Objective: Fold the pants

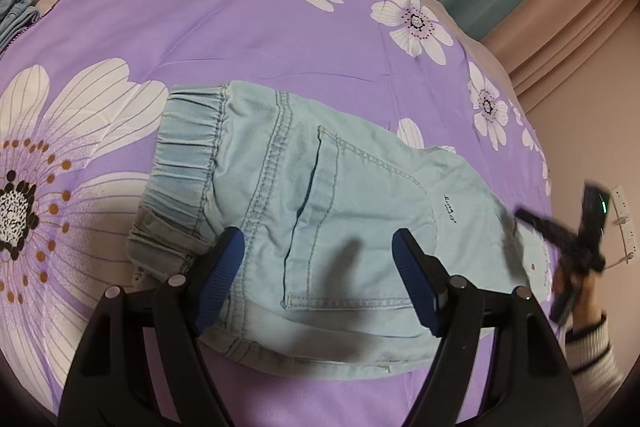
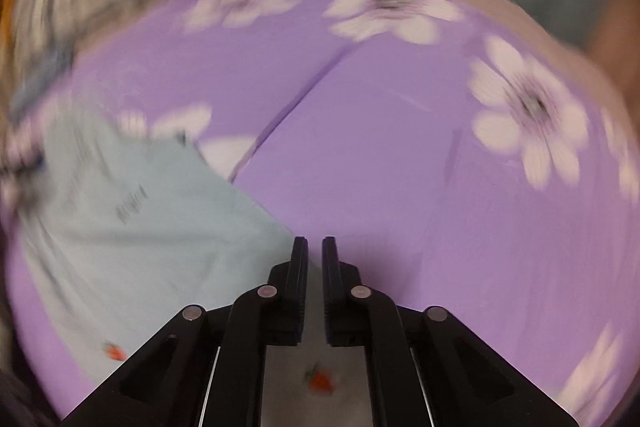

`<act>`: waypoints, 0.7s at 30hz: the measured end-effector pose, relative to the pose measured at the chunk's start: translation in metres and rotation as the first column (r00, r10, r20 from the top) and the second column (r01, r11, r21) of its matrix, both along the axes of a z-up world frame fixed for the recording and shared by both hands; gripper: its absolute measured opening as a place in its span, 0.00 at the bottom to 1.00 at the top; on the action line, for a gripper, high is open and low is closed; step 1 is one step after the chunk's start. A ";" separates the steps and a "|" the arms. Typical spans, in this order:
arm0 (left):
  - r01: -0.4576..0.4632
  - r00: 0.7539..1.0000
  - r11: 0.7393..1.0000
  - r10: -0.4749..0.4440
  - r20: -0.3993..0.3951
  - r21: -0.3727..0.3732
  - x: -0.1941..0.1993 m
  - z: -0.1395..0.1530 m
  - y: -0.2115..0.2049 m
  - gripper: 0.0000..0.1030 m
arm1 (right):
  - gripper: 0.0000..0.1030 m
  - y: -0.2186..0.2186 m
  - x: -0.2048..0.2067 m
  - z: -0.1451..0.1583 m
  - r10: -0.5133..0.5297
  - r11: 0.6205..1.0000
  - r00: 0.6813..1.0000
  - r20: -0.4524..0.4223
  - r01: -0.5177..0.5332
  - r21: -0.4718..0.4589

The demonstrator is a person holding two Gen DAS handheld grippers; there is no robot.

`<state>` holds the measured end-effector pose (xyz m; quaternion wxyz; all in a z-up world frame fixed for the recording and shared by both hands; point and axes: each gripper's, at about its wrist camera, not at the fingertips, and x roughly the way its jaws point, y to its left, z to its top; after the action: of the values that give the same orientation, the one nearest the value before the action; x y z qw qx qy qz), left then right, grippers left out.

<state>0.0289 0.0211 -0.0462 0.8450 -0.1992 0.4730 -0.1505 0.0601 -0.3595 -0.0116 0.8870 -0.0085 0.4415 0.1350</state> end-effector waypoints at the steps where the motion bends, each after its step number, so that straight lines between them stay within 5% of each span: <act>1: -0.002 1.000 1.000 0.002 -0.002 0.012 0.000 0.001 -0.001 0.72 | 0.18 -0.005 -0.013 -0.005 -0.015 1.000 1.000 -0.014 0.015 0.027; 4: 0.002 1.000 0.998 -0.002 -0.004 0.063 -0.002 0.001 -0.004 0.69 | 0.19 -0.031 -0.053 -0.032 -0.104 0.993 0.993 -0.053 0.101 -0.064; 7: -0.007 1.000 0.996 0.007 -0.003 0.088 -0.006 0.001 -0.005 0.67 | 0.19 -0.093 -0.076 -0.046 -0.278 0.961 0.958 -0.068 0.276 -0.035; 11: -0.017 1.000 0.995 0.017 -0.005 0.099 -0.012 0.001 -0.003 0.66 | 0.19 -0.181 -0.111 -0.043 -0.559 0.829 0.828 -0.045 0.558 -0.038; 14: -0.024 1.000 0.991 0.025 -0.010 0.135 -0.016 0.004 -0.006 0.66 | 0.19 -0.221 -0.129 -0.039 -0.685 0.728 0.728 -0.035 0.682 -0.071; 17: -0.018 1.000 0.981 0.018 0.000 0.191 -0.027 0.011 -0.014 0.68 | 0.20 -0.243 -0.161 -0.027 -0.775 0.631 0.631 -0.020 0.776 0.005; 19: -0.006 1.000 0.981 0.001 0.026 0.194 -0.034 0.019 -0.021 0.70 | 0.20 -0.239 -0.184 -0.018 -0.775 0.630 0.632 -0.002 0.772 0.083; 21: 0.036 0.998 0.989 -0.044 0.055 0.141 -0.042 0.029 -0.033 0.71 | 0.20 -0.220 -0.196 -0.012 -0.723 0.685 0.691 0.017 0.713 0.151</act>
<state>-0.0128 -0.0121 -0.0177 0.8669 -0.1255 0.4617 -0.1396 -0.1355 -0.5796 -0.0237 0.8833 0.2188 0.3662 -0.1945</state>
